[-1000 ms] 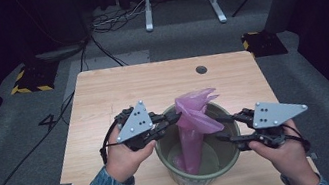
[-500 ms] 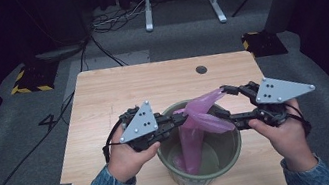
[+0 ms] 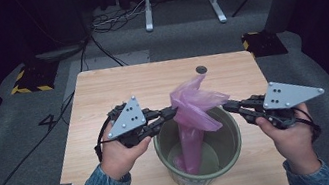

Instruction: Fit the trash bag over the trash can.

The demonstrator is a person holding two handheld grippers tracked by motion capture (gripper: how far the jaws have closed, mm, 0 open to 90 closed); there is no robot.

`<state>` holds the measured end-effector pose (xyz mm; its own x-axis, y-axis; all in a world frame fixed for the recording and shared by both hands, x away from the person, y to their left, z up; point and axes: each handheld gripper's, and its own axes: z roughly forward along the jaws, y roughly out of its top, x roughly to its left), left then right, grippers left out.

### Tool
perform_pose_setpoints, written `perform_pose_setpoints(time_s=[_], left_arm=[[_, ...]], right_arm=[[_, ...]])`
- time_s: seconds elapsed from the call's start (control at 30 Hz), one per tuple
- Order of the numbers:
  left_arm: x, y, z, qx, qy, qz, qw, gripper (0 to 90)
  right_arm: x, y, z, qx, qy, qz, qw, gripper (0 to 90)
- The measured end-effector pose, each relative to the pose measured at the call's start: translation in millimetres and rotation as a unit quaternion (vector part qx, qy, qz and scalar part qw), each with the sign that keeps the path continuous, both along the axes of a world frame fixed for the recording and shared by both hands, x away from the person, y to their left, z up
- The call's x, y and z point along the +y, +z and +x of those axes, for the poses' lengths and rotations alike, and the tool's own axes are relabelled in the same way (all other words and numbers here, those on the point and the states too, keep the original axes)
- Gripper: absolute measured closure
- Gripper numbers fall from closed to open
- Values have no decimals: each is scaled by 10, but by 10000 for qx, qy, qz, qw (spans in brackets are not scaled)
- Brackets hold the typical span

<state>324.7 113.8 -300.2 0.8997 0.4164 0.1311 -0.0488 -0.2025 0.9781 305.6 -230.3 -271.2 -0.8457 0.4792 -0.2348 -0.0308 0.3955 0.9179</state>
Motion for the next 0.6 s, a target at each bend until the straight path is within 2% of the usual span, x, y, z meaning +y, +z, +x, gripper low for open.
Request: perform_pose_setpoints(time_s=[0.03, 0.07, 0.17, 0.23, 0.4, 0.5, 0.53, 0.6], left_arm=[[24, 10, 13, -42, 128, 18, 9999, 900], [24, 10, 13, -42, 128, 18, 9999, 900], [77, 24, 58, -41, 297, -16, 9996, 900], [121, 29, 98, -38, 432, -28, 9991, 900], [218, 9, 192, 15, 725, -123, 9973, 900], [269, 4, 230, 13, 868, -175, 9961, 900], [287, 7, 239, 5, 918, -186, 9956, 900], [323, 13, 259, -5, 984, -229, 9949, 900]], right_arm=[[-67, 21, -63, -12, -53, -43, 10000, 900], [-67, 21, -63, -12, -53, -43, 10000, 900], [-216, 19, -209, 57, -136, -199, 9997, 900], [-259, 3, -252, 74, -164, -224, 9996, 900], [-478, -157, -431, 303, -337, -287, 9986, 900], [-614, -258, -481, 430, -487, -283, 9975, 900], [-711, -302, -498, 496, -594, -248, 9967, 900], [-755, -317, -509, 532, -640, -214, 9963, 900]])
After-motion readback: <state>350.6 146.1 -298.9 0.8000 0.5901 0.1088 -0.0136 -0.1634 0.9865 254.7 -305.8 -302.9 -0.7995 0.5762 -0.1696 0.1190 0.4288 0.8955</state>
